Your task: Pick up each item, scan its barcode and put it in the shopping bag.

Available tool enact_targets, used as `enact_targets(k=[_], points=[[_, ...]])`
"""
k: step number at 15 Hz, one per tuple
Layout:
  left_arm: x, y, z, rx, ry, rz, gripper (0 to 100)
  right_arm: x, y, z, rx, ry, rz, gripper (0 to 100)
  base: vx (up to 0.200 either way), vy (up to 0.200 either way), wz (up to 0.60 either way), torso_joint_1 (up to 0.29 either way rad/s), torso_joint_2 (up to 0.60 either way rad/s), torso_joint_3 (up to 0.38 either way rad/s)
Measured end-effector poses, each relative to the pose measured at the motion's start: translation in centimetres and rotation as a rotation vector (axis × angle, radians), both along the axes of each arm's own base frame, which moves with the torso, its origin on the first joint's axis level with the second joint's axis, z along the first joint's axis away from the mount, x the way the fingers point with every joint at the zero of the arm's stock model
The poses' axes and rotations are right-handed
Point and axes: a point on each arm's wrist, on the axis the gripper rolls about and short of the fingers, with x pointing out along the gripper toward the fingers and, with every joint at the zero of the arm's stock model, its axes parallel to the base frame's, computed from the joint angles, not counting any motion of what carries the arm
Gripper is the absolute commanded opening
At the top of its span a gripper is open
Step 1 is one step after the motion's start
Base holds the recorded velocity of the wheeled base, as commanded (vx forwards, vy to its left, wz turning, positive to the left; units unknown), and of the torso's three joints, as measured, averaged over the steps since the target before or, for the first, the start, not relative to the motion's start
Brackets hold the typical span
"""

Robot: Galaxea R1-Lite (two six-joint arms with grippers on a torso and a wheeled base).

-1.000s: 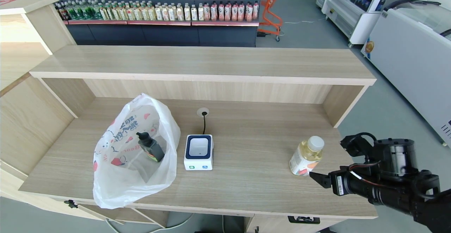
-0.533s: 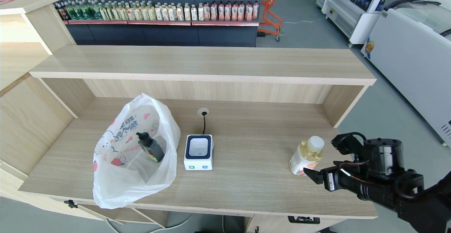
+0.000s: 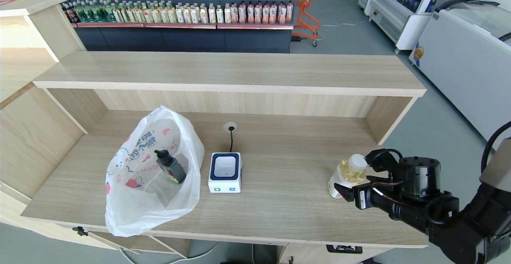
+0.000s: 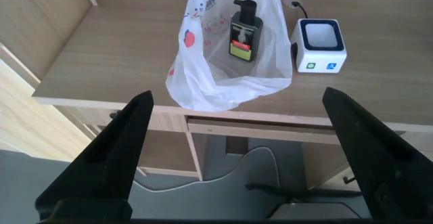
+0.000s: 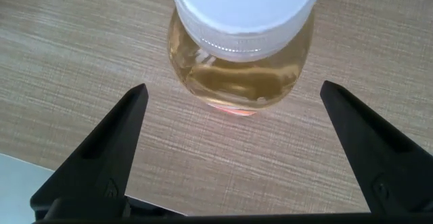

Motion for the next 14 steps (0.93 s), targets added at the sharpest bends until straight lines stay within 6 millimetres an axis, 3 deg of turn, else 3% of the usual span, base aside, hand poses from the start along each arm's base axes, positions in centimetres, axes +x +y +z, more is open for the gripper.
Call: enact_targets(k=[8, 14], points=[[0.0, 0.0, 0.0, 0.0, 0.0, 0.0, 100, 2.9, 1.5, -0.5, -0.006, -0.048, 0.03, 100, 0.0, 0.0, 0.0, 0.0, 0.0, 0.0], [0.0, 0.0, 0.0, 0.0, 0.0, 0.0, 100, 3.8, 2.4, -1.5, -0.011, -0.042, 0.048, 100, 0.0, 0.0, 0.0, 0.0, 0.0, 0.0]])
